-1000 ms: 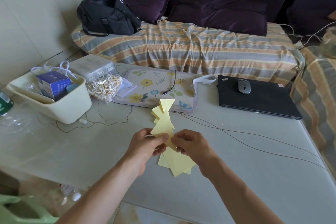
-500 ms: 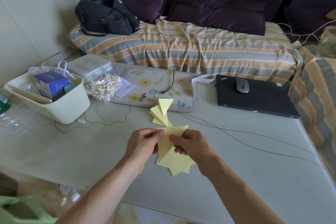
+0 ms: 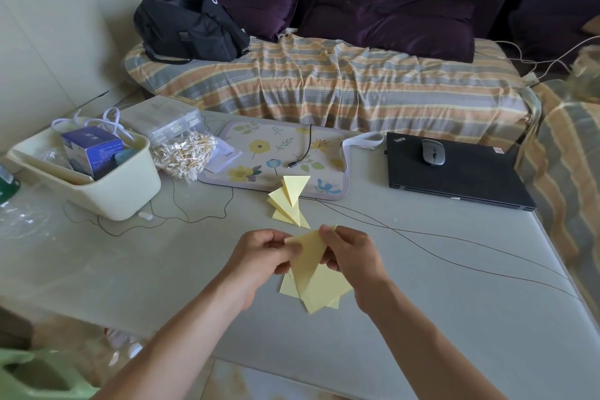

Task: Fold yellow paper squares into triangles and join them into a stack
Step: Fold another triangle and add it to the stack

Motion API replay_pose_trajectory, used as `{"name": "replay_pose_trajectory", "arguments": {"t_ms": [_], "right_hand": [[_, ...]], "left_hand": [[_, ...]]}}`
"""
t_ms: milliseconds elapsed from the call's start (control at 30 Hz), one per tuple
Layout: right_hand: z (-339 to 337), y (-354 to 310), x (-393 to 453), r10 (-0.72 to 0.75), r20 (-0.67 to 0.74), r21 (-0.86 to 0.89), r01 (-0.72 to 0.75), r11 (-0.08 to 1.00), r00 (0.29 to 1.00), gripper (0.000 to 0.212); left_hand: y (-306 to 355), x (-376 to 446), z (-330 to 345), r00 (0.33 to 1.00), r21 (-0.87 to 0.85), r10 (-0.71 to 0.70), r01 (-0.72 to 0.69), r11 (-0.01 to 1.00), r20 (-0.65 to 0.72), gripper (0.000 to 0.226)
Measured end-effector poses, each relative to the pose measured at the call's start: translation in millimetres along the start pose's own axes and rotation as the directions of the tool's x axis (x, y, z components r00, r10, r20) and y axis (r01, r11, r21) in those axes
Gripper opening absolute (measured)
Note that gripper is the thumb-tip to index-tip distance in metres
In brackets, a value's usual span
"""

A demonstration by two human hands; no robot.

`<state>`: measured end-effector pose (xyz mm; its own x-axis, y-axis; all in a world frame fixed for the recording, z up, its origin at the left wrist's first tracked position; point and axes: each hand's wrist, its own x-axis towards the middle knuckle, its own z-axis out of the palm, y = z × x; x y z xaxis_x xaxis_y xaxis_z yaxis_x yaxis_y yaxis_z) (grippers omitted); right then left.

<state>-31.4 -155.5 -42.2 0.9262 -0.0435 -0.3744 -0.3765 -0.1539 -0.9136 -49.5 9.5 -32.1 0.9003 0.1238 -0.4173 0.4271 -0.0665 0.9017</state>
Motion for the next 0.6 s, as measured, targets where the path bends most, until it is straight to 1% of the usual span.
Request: {"name": "replay_pose_trajectory", "arguments": {"t_ms": [67, 100, 167, 233, 267, 333, 500, 600], "right_hand": [[-1.4, 0.3, 0.7, 0.006, -0.036, 0.011, -0.006, 1.0, 0.999, 0.033], [-2.1, -0.5, 0.5, 0.013, -0.029, 0.021, -0.012, 1.0, 0.999, 0.031], [-1.5, -2.2, -1.2, 0.032, 0.045, 0.019, -0.033, 0.999, 0.998, 0.027], [1.3, -2.2, -3.6, 0.045, 0.135, -0.019, -0.043, 0.999, 0.99, 0.027], [2.5, -1.6, -4.2, 0.047, 0.159, -0.044, -0.04, 0.998, 0.986, 0.027], [2.4, -1.4, -4.5, 0.045, 0.176, -0.09, -0.03, 0.995, 0.983, 0.022], [1.1, -1.4, -2.3, 0.092, 0.203, -0.126, -0.068, 0.99, 0.975, 0.021], [2.4, 2.0, -1.7, 0.082, 0.147, -0.129, -0.063, 0.99, 0.986, 0.018]], "left_hand": [[-1.6, -2.4, 1.7, 0.998, 0.031, -0.034, 0.032, 0.999, 0.043, 0.008], [-2.6, -3.0, 2.6, 0.999, 0.031, -0.034, 0.033, 0.999, 0.035, 0.007], [-4.8, -1.1, 3.6, 0.999, 0.009, -0.008, 0.009, 1.0, -0.033, 0.006], [-5.4, 2.7, 1.7, 0.991, -0.067, 0.004, -0.013, 0.998, -0.133, 0.005], [-4.9, 4.6, 0.0, 0.985, -0.126, -0.008, -0.014, 0.992, -0.172, 0.004], [-4.0, 6.8, -2.5, 0.979, -0.224, -0.043, -0.003, 0.975, -0.199, 0.005], [-5.6, 6.8, -1.6, 0.986, -0.291, -0.088, 0.044, 0.956, -0.141, 0.009], [-4.0, 5.0, -2.5, 0.993, -0.234, -0.108, 0.093, 0.968, -0.055, 0.024]]}}
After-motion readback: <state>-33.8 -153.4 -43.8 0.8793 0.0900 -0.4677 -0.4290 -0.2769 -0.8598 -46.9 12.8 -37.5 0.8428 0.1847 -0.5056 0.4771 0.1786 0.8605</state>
